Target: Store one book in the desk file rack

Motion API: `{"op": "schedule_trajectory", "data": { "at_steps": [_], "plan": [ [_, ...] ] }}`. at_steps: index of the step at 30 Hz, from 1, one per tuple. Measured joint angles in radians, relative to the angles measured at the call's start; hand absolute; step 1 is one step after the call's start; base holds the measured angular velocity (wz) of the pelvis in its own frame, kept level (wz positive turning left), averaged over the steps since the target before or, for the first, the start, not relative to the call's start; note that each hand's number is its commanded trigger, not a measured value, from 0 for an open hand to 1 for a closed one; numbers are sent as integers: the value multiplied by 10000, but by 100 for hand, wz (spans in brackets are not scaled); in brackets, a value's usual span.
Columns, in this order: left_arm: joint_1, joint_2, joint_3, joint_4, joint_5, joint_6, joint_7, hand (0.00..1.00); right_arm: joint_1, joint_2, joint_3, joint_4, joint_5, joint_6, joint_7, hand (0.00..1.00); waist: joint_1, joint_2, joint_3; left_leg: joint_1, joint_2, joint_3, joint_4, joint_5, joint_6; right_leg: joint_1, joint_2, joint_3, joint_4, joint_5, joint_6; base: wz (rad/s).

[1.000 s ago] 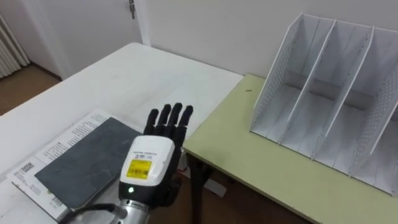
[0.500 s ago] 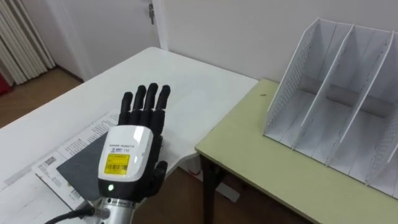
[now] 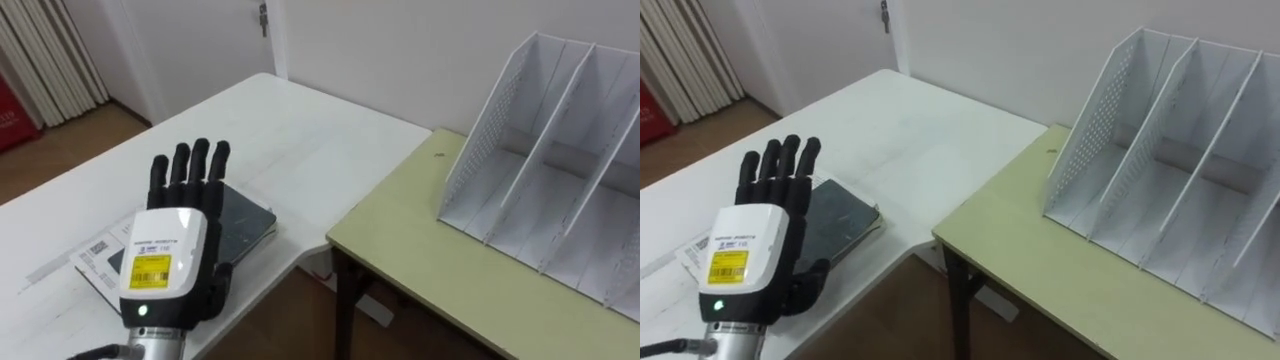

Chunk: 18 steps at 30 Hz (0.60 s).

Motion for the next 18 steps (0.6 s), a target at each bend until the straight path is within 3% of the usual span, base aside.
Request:
{"op": "schedule_trajectory", "data": {
  "at_steps": [7,18],
  "plan": [
    [57,0,1,43,-198,226,-376,0,-31,-3,-190,0,2,11,-26,0,34,-114,2,-61,-13,9,6,0,0,-9,-2,-1,-6,0,0,0],
    [244,-58,-22,895,-602,420,-1060,0,-33,-2,-177,9,39,89,-32,0,-14,-119,4,-89,-15,27,3,0,0,8,4,-16,-3,0,0,0]
  ]
}}
